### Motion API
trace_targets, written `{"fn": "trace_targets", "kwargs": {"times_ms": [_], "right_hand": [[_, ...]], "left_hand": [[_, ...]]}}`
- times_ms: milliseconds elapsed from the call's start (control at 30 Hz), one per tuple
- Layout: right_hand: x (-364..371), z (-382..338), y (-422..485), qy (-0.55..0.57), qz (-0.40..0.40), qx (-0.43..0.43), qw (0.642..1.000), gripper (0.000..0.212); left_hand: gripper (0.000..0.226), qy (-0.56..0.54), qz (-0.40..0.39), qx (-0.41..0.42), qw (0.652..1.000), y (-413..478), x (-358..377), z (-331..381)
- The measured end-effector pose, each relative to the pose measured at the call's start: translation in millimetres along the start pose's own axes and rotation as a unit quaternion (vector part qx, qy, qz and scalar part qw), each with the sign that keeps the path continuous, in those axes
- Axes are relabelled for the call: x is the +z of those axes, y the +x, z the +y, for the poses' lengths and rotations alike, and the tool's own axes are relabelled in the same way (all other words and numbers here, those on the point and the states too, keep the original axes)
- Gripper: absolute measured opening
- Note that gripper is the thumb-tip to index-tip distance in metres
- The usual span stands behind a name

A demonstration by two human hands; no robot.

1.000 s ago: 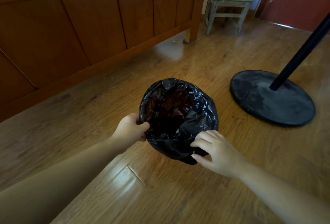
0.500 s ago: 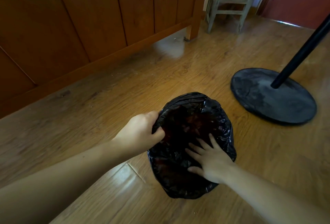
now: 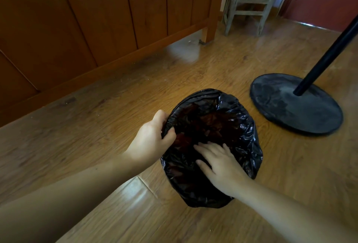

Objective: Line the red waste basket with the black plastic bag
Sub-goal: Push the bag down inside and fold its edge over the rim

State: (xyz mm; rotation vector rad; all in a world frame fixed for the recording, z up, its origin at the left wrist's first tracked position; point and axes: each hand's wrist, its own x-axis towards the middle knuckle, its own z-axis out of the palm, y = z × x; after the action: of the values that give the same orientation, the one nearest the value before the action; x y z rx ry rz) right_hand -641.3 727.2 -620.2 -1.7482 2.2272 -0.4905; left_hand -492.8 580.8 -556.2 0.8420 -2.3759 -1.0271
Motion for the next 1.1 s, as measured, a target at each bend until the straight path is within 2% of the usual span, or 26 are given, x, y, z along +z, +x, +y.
{"fn": "trace_targets", "kwargs": {"times_ms": [133,267,367,567,700,867,967,1100], "right_hand": [[14,-13,7,-0.101,-0.124,0.012,0.987,0.055],[28,-14,10,-0.144,-0.207,0.046,0.967,0.053],[25,-16,12,-0.147,-0.205,0.060,0.966,0.055],[2,-9,9,-0.215,-0.086,-0.021,0.973,0.063],[-2,2,11,-0.289,-0.139,-0.022,0.947,0.065],[10,12,9,-0.306,-0.243,0.025,0.920,0.070],[12,15,8,-0.302,-0.256,0.042,0.917,0.071],[8,12,8,-0.274,-0.236,0.033,0.931,0.071]], "left_hand": [[0.018,-0.043,-0.015,0.023,0.999,-1,0,8],[0.022,-0.002,-0.025,0.086,0.996,-5,4,17],[0.022,-0.012,-0.004,0.069,0.998,-4,5,13],[0.019,0.002,-0.003,0.031,1.000,5,-2,8],[0.017,-0.010,0.008,0.036,0.999,9,-3,14],[0.019,-0.006,0.007,0.073,0.997,15,-11,26],[0.025,0.017,0.006,0.097,0.995,18,-14,32],[0.028,0.024,0.019,0.096,0.995,23,-18,34]]}}
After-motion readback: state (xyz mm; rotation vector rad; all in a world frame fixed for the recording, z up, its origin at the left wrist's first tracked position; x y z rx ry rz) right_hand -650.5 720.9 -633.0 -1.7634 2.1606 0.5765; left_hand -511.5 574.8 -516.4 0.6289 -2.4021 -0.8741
